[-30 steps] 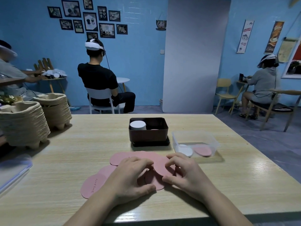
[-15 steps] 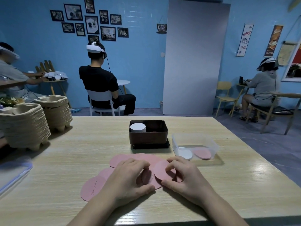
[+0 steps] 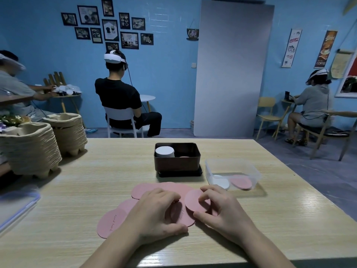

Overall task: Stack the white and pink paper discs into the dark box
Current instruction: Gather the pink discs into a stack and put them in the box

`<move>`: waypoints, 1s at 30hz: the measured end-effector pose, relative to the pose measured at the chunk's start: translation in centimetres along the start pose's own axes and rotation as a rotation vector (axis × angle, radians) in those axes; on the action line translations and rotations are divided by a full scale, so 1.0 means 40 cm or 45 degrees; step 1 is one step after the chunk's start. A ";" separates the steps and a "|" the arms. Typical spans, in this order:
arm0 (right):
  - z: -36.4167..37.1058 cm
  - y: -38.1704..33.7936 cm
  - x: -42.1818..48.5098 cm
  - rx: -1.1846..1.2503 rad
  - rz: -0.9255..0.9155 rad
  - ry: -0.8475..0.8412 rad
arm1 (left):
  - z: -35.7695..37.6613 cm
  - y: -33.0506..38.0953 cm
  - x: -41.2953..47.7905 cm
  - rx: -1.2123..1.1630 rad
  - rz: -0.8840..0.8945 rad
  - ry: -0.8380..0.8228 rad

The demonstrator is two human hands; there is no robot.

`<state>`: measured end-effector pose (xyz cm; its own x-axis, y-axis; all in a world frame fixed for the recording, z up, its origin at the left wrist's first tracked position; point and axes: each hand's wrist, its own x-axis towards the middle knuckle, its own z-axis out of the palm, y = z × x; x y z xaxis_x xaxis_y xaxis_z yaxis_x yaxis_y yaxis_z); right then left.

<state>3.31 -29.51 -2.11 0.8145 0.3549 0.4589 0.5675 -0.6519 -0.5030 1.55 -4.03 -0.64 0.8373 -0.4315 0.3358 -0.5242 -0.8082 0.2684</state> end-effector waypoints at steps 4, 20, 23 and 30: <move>0.003 0.002 0.001 0.018 0.003 0.013 | -0.009 0.008 0.004 0.015 -0.016 -0.054; 0.011 0.026 0.001 0.041 0.069 0.115 | -0.007 -0.016 -0.006 0.084 -0.037 0.359; 0.012 0.021 0.001 0.006 0.041 0.086 | 0.000 -0.012 -0.004 0.064 -0.050 0.328; 0.013 0.022 -0.002 0.005 0.061 0.044 | -0.001 -0.008 -0.008 0.028 -0.079 0.213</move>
<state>3.81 -29.77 -2.98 0.8361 0.3003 0.4591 0.5285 -0.6649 -0.5277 1.45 -3.61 -0.80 0.8294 -0.3090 0.4654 -0.4671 -0.8406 0.2744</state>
